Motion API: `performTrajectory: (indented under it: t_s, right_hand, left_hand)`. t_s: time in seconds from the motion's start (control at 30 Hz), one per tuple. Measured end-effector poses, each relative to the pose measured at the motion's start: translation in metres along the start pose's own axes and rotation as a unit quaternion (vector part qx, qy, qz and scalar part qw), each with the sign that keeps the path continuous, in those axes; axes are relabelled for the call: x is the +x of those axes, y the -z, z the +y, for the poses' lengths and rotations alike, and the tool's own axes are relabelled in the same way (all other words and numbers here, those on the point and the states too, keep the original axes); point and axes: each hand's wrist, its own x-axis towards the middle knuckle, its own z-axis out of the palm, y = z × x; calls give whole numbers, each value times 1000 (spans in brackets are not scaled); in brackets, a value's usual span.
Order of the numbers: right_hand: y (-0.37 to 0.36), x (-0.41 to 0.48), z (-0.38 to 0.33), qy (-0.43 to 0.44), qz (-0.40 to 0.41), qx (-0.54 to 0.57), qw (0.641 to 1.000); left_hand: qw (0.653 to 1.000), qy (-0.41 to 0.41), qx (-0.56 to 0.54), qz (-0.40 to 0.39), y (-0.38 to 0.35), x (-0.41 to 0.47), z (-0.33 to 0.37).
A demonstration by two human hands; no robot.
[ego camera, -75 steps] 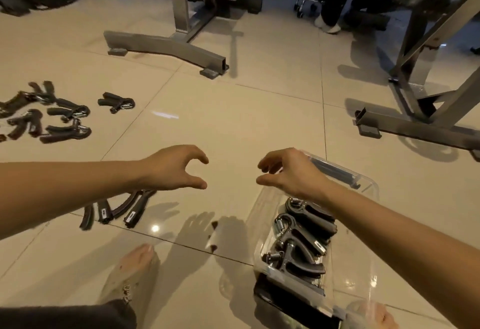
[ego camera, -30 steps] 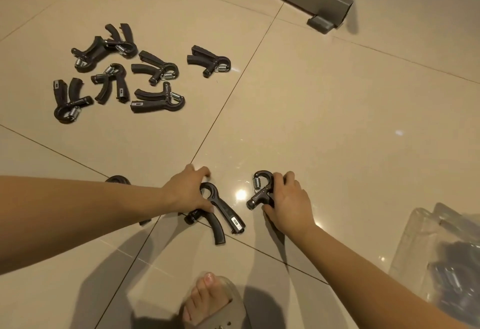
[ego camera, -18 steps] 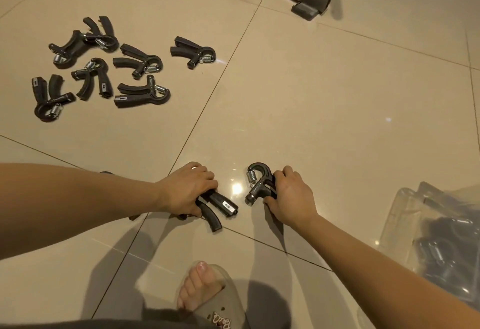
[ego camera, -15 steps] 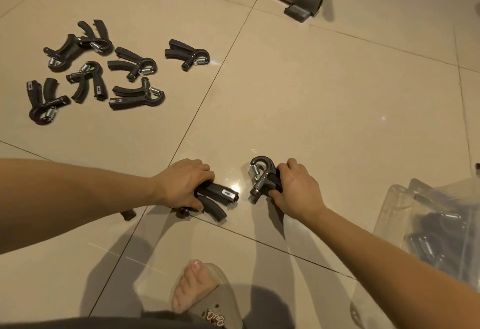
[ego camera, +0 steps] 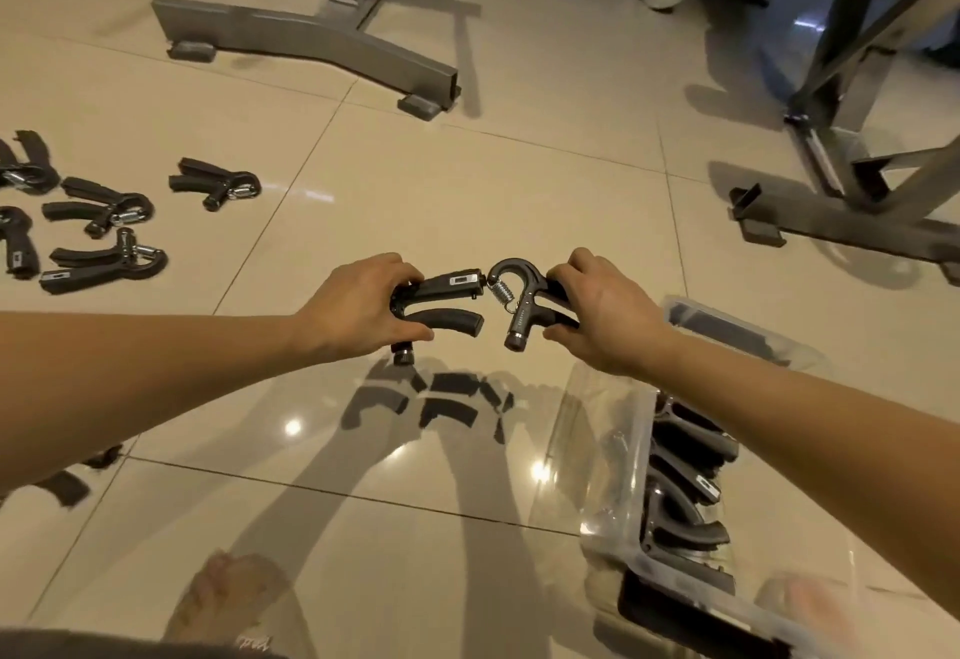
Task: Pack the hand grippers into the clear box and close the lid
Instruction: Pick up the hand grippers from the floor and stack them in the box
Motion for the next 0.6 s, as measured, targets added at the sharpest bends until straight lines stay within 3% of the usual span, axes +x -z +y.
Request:
performTrajectory:
  t_s: [0.3, 0.6]
  right_hand:
    - [42, -102, 103, -14, -18, -17, 1000]
    - [8, -166, 152, -63, -20, 53, 996]
  left_hand:
    - [997, -41, -54, -27, -41, 14, 126]
    - [990, -94, 46, -90, -46, 29, 189]
